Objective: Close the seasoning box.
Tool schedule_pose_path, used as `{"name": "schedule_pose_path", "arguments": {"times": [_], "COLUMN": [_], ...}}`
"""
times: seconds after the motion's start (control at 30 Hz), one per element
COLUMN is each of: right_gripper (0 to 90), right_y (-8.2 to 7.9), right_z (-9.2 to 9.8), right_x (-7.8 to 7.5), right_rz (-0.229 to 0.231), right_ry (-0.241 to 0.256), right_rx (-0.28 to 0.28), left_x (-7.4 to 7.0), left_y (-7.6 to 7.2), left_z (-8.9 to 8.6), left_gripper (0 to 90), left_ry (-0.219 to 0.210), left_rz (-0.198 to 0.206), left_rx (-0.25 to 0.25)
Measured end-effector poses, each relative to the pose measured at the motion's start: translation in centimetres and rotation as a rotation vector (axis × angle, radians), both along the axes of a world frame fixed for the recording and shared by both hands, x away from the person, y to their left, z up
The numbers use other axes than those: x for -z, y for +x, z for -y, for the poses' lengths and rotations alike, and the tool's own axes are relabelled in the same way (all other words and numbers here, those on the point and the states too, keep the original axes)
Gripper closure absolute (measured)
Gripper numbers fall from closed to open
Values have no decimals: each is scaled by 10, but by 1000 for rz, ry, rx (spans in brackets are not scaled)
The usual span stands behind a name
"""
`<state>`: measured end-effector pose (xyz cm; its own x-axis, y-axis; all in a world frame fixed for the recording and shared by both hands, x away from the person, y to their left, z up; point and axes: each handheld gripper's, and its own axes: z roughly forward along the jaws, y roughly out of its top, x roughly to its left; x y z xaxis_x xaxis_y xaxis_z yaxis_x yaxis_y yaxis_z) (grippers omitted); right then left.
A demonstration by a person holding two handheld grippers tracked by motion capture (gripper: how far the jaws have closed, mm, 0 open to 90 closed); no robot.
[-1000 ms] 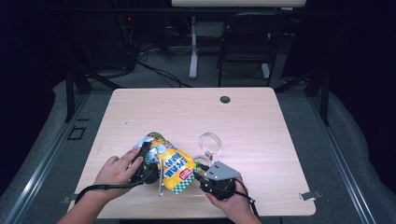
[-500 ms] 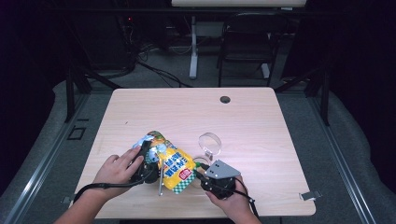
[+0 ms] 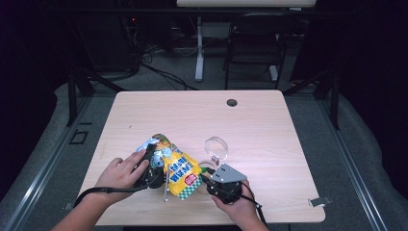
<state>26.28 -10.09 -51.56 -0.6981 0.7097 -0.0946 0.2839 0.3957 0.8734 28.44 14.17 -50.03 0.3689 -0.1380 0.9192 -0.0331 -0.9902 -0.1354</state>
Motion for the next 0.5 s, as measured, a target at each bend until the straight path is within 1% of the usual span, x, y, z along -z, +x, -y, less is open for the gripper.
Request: {"name": "schedule_pose_path", "arguments": {"times": [0.1, 0.4, 0.5], "right_gripper": [699, 702, 706], "right_y": [1, 4, 5], "right_z": [0, 0, -1], "right_x": [0, 5, 5], "right_rz": [5, 4, 3], "right_ry": [-12, -8, -19], "right_rx": [3, 18, 20], "left_x": [-1, -3, -4], "left_y": [0, 2, 2], "left_z": [0, 2, 2], "left_gripper": [540, 541, 541], "left_ry": [6, 21, 28], "left_rz": [3, 1, 2], "left_rx": [3, 8, 10]}}
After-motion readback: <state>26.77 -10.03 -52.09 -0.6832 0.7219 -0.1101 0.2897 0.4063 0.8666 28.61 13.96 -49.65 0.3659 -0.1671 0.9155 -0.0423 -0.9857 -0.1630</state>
